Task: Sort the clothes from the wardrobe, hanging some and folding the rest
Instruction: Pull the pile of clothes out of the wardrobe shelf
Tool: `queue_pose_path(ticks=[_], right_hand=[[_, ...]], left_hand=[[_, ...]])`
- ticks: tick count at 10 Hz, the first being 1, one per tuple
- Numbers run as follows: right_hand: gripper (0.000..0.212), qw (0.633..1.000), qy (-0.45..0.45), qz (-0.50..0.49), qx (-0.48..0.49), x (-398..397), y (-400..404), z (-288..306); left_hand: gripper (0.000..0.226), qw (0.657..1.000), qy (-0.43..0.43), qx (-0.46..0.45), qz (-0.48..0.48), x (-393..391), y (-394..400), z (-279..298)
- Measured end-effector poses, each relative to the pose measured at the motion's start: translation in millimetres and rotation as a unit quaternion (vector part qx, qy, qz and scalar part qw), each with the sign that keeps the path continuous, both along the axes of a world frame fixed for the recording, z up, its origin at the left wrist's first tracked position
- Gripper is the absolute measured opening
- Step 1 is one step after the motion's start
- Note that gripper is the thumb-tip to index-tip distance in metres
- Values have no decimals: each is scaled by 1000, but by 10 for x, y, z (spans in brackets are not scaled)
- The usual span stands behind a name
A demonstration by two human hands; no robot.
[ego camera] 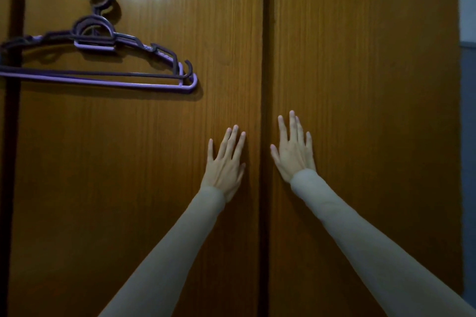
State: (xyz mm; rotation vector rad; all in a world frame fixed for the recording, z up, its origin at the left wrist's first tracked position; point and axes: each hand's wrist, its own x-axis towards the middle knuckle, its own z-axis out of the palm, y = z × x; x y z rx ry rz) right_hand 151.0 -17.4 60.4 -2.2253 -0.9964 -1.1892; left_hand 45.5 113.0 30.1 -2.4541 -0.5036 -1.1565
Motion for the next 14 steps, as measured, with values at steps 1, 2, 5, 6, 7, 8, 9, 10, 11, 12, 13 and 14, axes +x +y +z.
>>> queue_pose_path(ticks=[1,2,5,6,7,8,9,10,11,12,13,14], right_hand=[[71,1000,-10,-11,22,32,93,-49],[83,999,-12,-21,29,72,169,-95],[91,999,-36,-26,8,145,184,-142],[89,998,-52,-41,1,141,170,-148],[89,997,-57,-49,-6,146,172,-150],[85,996,-80,-49,12,167,149,-176],[80,995,-96,-32,26,172,64,-198],[80,995,-96,-10,31,136,-67,-214],[81,995,-97,0,25,60,-223,-201],[82,995,-94,7,13,-50,-399,-185],[83,995,-97,14,9,-126,-567,-184],[83,995,-99,31,11,-186,-752,-183]], left_hand=[[61,996,-72,55,-20,124,132,-102],[61,989,-119,84,-36,218,227,-157],[60,980,-153,123,-26,315,318,-219],[60,980,-156,122,-30,319,319,-224],[60,978,-161,125,-32,323,327,-220],[60,978,-162,124,-30,324,325,-223],[60,978,-162,127,-21,326,325,-225],[60,981,-154,121,-13,316,320,-216],[61,985,-137,101,-13,292,277,-200],[62,990,-120,71,-11,243,193,-180],[62,994,-100,-1,-33,177,19,-148],[52,988,-89,-93,-87,103,-286,-193]])
